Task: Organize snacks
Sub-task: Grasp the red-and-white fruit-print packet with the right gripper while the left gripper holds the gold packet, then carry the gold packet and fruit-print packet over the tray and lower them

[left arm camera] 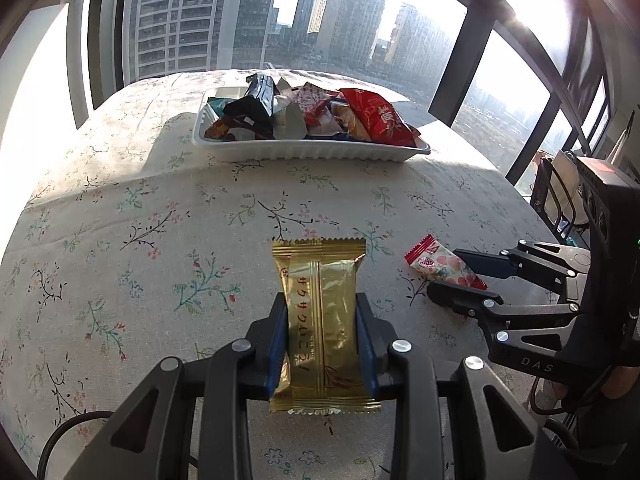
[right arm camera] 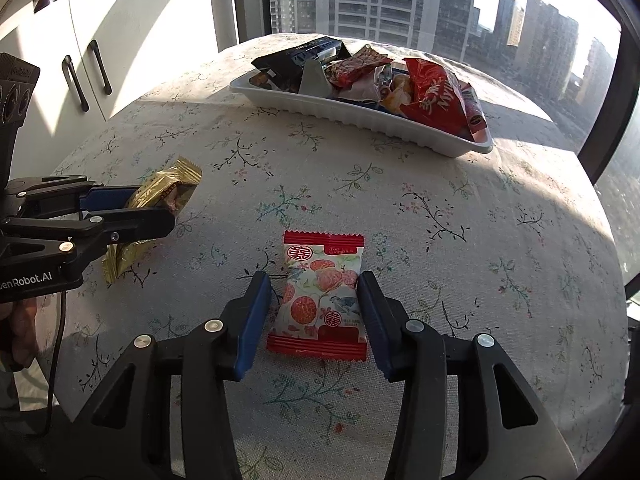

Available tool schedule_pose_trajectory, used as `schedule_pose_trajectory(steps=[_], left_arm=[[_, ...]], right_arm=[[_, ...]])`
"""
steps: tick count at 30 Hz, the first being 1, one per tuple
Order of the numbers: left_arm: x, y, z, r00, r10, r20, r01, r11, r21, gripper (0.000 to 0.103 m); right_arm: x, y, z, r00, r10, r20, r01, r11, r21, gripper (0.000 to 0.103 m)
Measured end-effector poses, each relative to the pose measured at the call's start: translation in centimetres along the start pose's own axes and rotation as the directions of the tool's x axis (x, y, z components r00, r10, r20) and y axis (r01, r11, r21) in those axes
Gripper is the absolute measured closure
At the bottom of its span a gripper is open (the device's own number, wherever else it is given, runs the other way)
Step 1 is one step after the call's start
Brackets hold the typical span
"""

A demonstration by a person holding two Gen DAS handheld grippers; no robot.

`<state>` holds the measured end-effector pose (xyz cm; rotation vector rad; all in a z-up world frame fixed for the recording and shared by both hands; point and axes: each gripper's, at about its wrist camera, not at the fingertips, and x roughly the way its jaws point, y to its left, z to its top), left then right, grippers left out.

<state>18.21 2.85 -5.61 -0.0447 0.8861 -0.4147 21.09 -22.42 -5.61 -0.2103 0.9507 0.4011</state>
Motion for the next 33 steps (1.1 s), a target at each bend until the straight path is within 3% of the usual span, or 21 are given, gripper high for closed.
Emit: schedule_pose_trajectory(steps=[9, 16, 26, 29, 33], left_arm=[[-0.1, -0.2, 0.3, 1.000, 0.003, 0.007, -0.003, 1.000, -0.001, 0.070], [-1.0, -0.3, 2.7, 0.998, 0.010, 0.055, -0.010, 1.000, 0.002, 0.070], [-0.9, 0.0, 12.5, 0.986, 0.039, 0.163, -0.043, 0.999, 0.020, 0.070], [0.2, 0.2, 15.5, 0.982, 0.043, 0.185, -0.046, 0.999, 0.015, 0.070], [2.8, 0.4, 18.8, 0.979, 0.059, 0.193, -0.060, 0.998, 0.001, 0.070]], right_arm=[[-0.7, -0.8, -0.4, 0.999, 0.032, 0.014, -0.032, 0.999, 0.022, 0.071], [-3.7, -3.8, 1.0, 0.991, 0.063, 0.117, -0.075, 0.992, 0.099, 0.071], [-8.1, -9.4, 9.3, 0.948, 0.032, 0.318, -0.083, 0.986, 0.148, 0.071], [-7.3, -10.4, 12.6, 0.937, 0.059, 0.345, -0.119, 0.981, 0.156, 0.071], [-3.9, -10.7, 16.9, 0.942, 0.063, 0.329, -0.119, 0.981, 0.152, 0.071]])
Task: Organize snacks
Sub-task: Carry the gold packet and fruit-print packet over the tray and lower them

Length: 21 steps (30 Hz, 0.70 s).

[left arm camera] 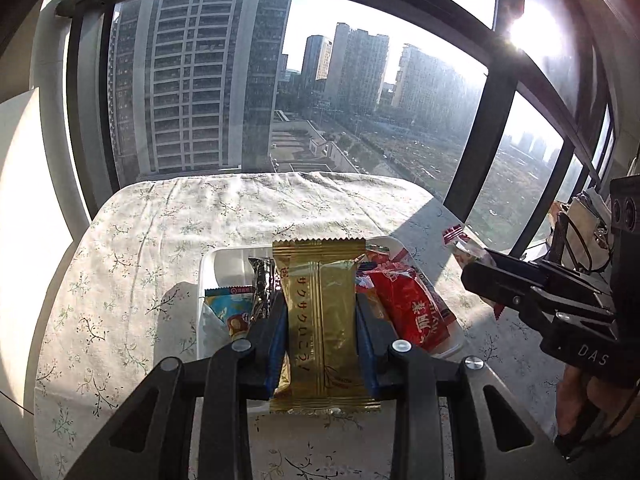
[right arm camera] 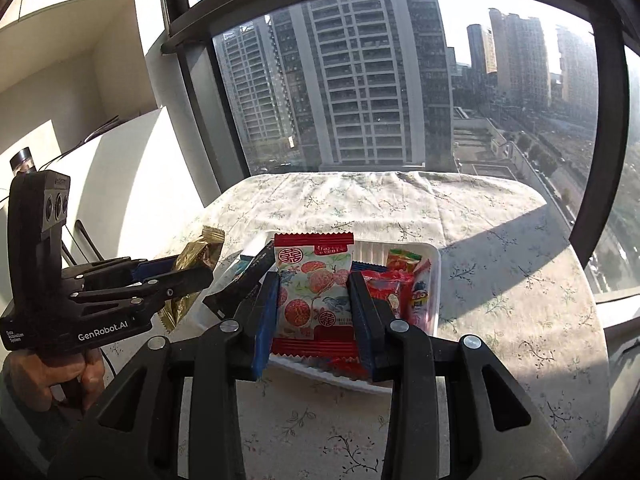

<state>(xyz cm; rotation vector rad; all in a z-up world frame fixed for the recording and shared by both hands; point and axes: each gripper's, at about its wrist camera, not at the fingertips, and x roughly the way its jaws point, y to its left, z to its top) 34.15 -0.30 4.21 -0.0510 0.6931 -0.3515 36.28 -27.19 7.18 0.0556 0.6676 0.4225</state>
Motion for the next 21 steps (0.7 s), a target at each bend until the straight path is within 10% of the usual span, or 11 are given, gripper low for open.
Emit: schedule_pose_trajectory(steps=[9, 21], left_arm=[[6.3, 0.5, 0.3, 0.999, 0.023, -0.042, -0.022, 1.000, 0.010, 0.070], [8.9, 0.8, -1.1, 0.998, 0.023, -0.064, -0.021, 0.999, 0.027, 0.071]], right_arm=[[9.1, 0.6, 0.9, 0.994, -0.073, -0.088, 0.067, 0.996, -0.062, 0.071], [11.5, 0.1, -1.5, 0.987, -0.112, -0.118, 0.100, 0.990, -0.101, 0.071]])
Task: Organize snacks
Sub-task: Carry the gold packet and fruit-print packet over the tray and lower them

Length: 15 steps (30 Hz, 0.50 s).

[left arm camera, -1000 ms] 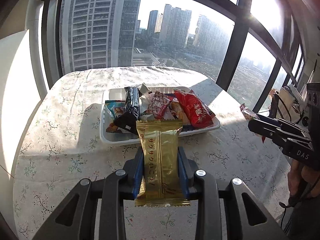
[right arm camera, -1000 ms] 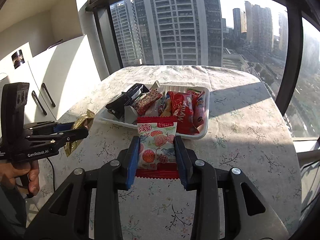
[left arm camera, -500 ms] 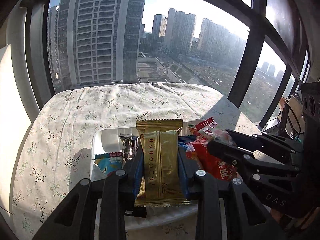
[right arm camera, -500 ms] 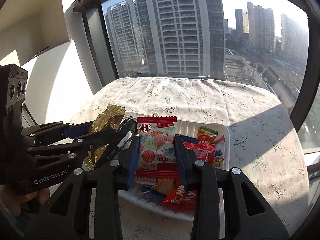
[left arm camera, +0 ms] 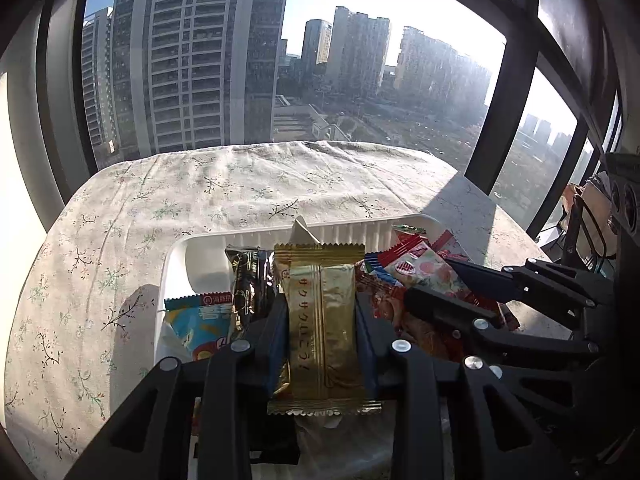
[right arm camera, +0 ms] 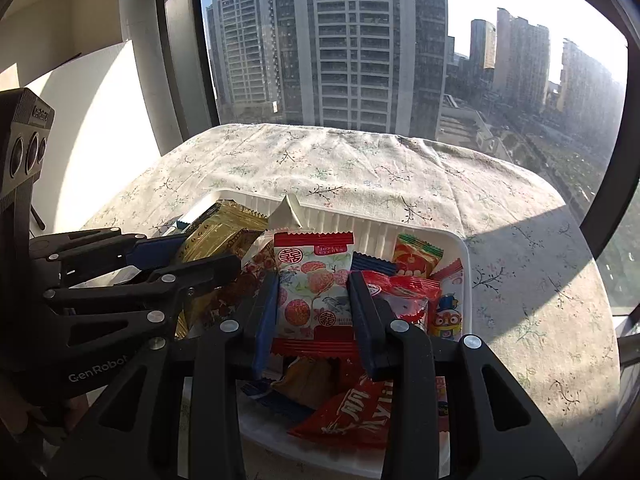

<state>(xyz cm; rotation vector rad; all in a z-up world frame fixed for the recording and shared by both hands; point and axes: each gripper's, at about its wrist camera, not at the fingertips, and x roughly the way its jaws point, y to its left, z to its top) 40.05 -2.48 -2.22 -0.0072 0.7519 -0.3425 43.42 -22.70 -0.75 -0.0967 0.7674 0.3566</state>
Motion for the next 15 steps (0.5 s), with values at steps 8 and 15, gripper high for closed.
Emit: schedule_pose_trajectory(steps=[8, 15], left_arm=[[0.5, 0.0, -0.2, 1.000, 0.009, 0.002, -0.009, 1.000, 0.009, 0.071], [0.5, 0.1, -0.4, 1.000, 0.012, 0.009, -0.012, 1.000, 0.004, 0.069]], right_arm=[[1.1, -0.1, -0.5, 1.000, 0.006, -0.002, -0.006, 1.000, -0.007, 0.070], [1.2, 0.0, -0.6, 1.000, 0.005, 0.003, -0.005, 1.000, -0.013, 0.070]])
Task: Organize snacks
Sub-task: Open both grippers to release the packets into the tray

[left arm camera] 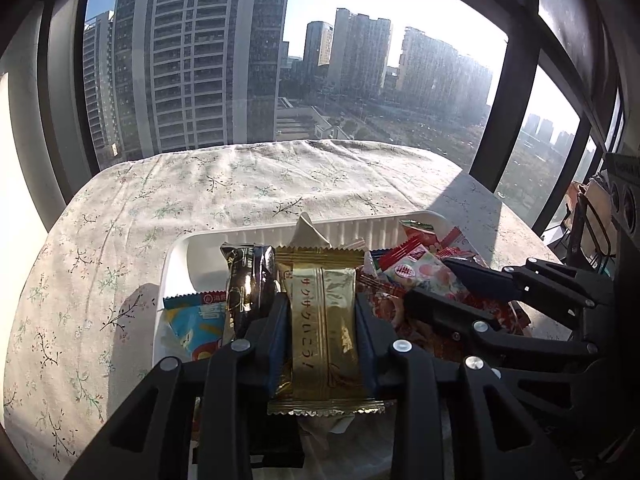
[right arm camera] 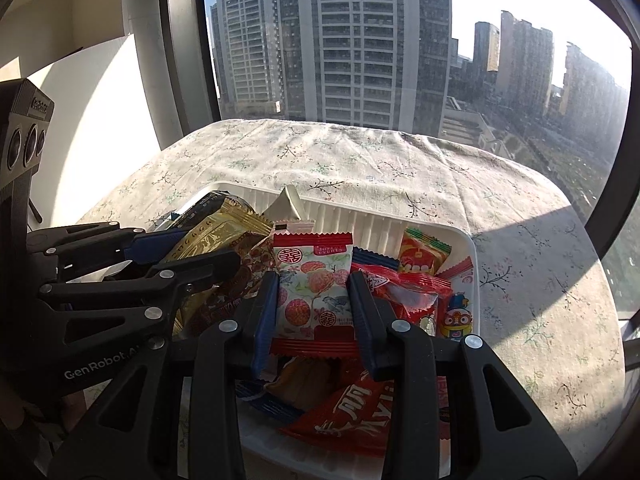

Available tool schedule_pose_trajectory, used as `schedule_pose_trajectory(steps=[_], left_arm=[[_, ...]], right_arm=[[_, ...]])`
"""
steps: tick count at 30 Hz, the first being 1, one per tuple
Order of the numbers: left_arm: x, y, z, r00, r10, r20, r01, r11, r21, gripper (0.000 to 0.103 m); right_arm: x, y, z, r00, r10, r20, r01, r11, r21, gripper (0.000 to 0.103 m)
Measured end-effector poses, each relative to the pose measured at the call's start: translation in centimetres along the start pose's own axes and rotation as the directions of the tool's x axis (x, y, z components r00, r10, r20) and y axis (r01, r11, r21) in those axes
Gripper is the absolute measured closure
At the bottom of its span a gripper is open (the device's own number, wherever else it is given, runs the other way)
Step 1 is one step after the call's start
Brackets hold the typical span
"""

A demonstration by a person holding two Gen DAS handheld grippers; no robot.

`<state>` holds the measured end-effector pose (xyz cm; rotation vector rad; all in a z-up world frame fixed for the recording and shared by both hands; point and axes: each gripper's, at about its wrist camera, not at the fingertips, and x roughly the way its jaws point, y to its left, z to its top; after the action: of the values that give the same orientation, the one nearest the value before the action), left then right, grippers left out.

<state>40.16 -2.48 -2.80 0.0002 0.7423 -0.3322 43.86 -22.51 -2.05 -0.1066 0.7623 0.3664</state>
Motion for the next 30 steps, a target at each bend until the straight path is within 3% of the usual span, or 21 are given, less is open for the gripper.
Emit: schedule_pose_trajectory(steps=[18, 30], left_arm=[[-0.6, 0.4, -0.1, 1.000, 0.001, 0.015, 0.000, 1.000, -0.022, 0.064], [-1.9, 0.9, 0.1, 0.999, 0.002, 0.048, 0.001, 0.999, -0.051, 0.051]], right_arm=[[-0.5, 0.0, 0.0, 1.000, -0.014, 0.024, 0.015, 1.000, -0.016, 0.065], [-1.7, -0.2, 0.2, 0.997, -0.020, 0.081, 0.021, 1.000, -0.008, 0.055]])
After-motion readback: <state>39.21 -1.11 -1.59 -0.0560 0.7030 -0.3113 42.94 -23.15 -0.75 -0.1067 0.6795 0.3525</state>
